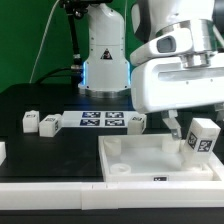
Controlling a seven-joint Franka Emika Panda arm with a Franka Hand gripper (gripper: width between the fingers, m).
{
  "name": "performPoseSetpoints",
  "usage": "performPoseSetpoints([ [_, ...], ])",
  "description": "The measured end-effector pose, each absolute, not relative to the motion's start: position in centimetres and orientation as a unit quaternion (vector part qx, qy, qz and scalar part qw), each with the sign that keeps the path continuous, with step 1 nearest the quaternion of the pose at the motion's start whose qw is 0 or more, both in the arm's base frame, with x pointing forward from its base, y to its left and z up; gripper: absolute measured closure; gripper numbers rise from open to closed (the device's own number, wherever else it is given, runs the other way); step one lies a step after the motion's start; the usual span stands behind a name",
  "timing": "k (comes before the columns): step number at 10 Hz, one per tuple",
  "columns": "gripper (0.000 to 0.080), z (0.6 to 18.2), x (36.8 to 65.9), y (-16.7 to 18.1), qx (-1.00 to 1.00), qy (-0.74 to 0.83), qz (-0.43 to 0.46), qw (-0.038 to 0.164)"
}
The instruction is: Assemble one leg
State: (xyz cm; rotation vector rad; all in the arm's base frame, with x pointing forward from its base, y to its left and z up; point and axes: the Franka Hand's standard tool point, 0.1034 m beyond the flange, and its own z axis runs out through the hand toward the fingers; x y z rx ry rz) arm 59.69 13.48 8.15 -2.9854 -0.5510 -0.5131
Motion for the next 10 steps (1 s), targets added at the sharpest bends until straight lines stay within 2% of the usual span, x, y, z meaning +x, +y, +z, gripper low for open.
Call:
performPoseSetpoints([
  [3, 0.015, 8.31, 59.46, 13.14, -0.987, -0.157, -0.018, 0.009],
  [5, 0.015, 8.59, 59.7, 12.66, -0.984, -0.156, 0.084, 0.004],
  [10, 0.015, 8.33, 60.19, 12.55, -0.984, -0.156, 0.087, 0.005],
])
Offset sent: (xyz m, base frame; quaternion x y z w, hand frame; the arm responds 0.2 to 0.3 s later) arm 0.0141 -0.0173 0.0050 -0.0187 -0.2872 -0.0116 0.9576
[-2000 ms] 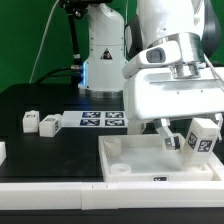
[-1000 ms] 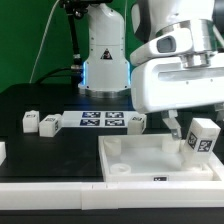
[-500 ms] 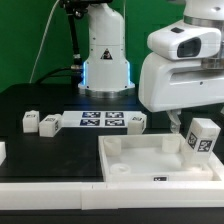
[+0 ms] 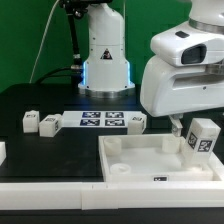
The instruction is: Assemble one leg
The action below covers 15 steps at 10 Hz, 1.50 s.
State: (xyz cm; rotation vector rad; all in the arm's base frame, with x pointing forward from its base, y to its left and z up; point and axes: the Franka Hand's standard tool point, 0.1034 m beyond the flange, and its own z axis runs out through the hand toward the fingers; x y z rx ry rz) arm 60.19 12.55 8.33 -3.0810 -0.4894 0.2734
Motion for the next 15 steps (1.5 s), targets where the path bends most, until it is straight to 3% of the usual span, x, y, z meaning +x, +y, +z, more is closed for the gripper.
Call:
performPoseSetpoints([
  [1, 0.015, 8.27, 60.2, 12.32, -0.984, -0.157, 0.088, 0.005],
  [3, 0.0404, 8.24, 60.18, 12.31, -0.984, -0.157, 0.088, 0.005],
  [4, 0.0404, 8.23, 60.19, 12.25, -0.984, -0.157, 0.088, 0.005],
  [5, 0.0508, 8.23, 60.19, 12.24, -0.984, -0.157, 0.088, 0.005],
  [10, 0.0508, 8.23, 60.18, 12.3, -0.99, -0.11, 0.088, 0.002],
  [15, 0.0508, 8.09, 60.74, 12.74, -0.98, 0.19, 0.064, -0.004],
])
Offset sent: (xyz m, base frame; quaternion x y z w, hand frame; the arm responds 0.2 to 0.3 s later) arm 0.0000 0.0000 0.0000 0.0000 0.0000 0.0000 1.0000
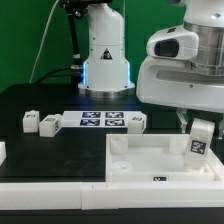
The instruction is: Assemble one leg
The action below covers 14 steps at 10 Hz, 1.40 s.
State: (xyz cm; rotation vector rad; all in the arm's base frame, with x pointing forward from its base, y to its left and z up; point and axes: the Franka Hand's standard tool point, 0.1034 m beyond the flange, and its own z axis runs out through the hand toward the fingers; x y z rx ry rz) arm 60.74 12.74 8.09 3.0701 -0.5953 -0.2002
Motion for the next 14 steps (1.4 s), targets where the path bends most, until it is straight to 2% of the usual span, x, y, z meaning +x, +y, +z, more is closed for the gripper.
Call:
performPoseSetpoints([
  [4, 0.0508, 8.0, 60.92, 13.12, 0.914, -0.403, -0.05, -0.002],
  [7, 0.0486, 7.97, 60.86, 13.38, 0.892, -0.449, -0.051, 0.0],
  [8, 0.0302, 7.94, 60.84, 13.39, 0.895, -0.443, -0.051, 0.0],
  [9, 0.0302, 7.83, 60.8, 13.38, 0.91, -0.411, -0.051, -0.001],
  [10, 0.0185, 7.69, 60.76, 13.29, 0.919, -0.391, -0.052, -0.001],
  [11, 0.0156, 7.57, 60.75, 13.14, 0.936, -0.348, -0.053, -0.003],
  [14, 0.0151, 7.69, 61.1, 12.69, 0.987, -0.153, -0.055, -0.012],
])
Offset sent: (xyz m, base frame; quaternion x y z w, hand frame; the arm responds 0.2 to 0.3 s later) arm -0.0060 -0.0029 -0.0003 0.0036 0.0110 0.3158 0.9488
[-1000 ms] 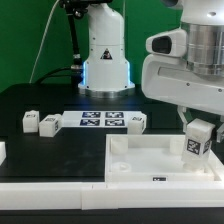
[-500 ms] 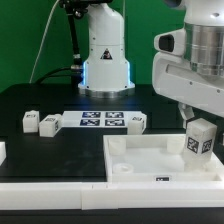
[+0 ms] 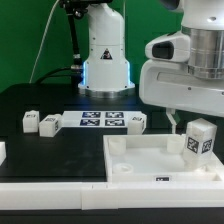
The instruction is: Assemble one leg
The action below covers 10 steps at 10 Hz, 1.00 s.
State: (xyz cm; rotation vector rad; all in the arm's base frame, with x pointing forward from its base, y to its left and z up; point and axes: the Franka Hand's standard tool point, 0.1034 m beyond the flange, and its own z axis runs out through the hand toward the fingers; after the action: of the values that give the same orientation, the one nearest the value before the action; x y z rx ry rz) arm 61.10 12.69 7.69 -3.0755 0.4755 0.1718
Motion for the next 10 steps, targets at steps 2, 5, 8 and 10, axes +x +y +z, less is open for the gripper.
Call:
performPoseSetpoints([
  [2, 0.015, 7.76, 61.14, 12.88, -0.997, 0.06, 0.054, 0.018],
  [5, 0.015, 7.73, 61.16, 12.76, -0.994, -0.088, 0.051, 0.025],
  [8, 0.015, 7.71, 61.17, 12.68, -0.984, -0.166, 0.049, 0.03],
  [10, 0.0416, 7.7, 61.17, 12.67, -0.984, -0.166, 0.049, 0.03],
])
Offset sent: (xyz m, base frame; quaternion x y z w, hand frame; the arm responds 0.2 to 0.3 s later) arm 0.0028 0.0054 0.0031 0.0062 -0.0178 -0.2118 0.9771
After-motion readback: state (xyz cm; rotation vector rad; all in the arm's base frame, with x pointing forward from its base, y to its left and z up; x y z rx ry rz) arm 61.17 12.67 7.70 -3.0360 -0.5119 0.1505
